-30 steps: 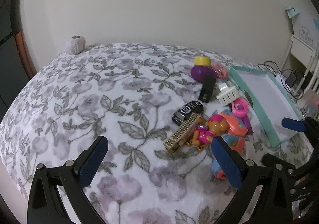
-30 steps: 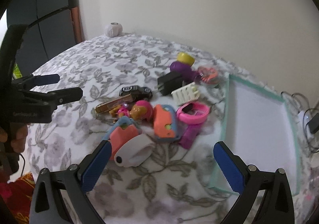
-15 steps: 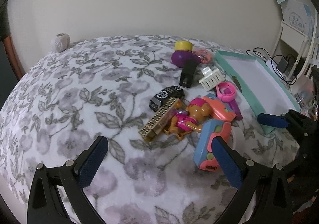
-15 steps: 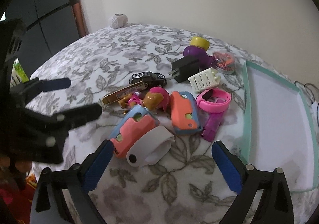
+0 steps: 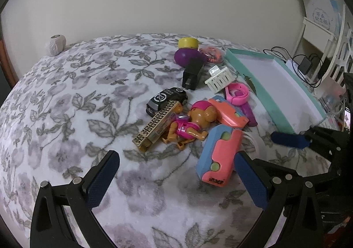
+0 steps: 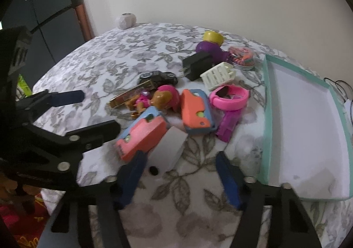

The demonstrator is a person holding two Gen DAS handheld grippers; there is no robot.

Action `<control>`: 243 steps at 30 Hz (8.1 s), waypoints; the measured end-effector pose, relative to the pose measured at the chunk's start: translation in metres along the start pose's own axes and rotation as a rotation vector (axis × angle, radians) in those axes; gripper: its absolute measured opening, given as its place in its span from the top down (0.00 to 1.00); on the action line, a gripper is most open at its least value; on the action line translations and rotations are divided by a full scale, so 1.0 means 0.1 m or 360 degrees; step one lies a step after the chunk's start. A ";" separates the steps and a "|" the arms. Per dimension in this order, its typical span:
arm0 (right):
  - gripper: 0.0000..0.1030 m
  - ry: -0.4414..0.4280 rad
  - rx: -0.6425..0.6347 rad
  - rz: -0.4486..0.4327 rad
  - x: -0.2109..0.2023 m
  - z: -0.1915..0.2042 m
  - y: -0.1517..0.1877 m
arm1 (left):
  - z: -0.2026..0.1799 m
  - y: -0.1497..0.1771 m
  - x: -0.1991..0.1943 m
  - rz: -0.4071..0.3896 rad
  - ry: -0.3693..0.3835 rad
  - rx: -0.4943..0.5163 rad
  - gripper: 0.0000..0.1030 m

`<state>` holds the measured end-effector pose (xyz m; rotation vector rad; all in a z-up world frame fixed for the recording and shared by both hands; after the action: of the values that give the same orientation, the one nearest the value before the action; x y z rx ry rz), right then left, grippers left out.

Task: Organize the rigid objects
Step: 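Lower the left gripper onto the pink-blue 'inaer' toy while the right gripper approaches the white smartwatch, then close the left gripper on the pink-blue toy while the right gripper grasps the white smartwatch, then carry both items into the teal box and open both grippers, then withdraw both grippers from the box back toward the toy pile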

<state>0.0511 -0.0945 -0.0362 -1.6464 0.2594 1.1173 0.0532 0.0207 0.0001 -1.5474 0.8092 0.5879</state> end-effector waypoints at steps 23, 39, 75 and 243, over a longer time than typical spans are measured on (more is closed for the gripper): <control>0.86 -0.0054 0.0258 0.0153 0.18 -0.33 0.19 | -0.27 0.09 0.37 0.0142 0.0310 0.0021 0.06; 0.89 -0.0023 0.0329 0.0159 0.21 -0.49 0.22 | -0.31 0.09 0.51 0.0169 0.0301 0.0056 0.28; 0.92 0.0151 0.0389 -0.0254 -0.53 -1.02 -0.21 | -0.77 -0.56 -0.17 -0.0122 0.0197 0.0449 0.55; 0.10 0.0277 0.0579 0.0398 0.36 -0.38 -0.65 | 0.80 -0.17 0.41 0.0450 -0.0249 -0.0918 0.19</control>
<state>0.1329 -0.0880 -0.0232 -1.4085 0.7543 1.0375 0.0985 0.0939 -0.0312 -1.8844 0.7815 1.2153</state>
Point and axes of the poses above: each gripper's, at about its wrist camera, not at the fingertips, and x roughly the way its jaws point, z to its left, y to its underside, the point moved 7 cm from there along x, roughly the way its jaws point, and after that the axes turned 5 degrees about y, right-handed, at the moved point
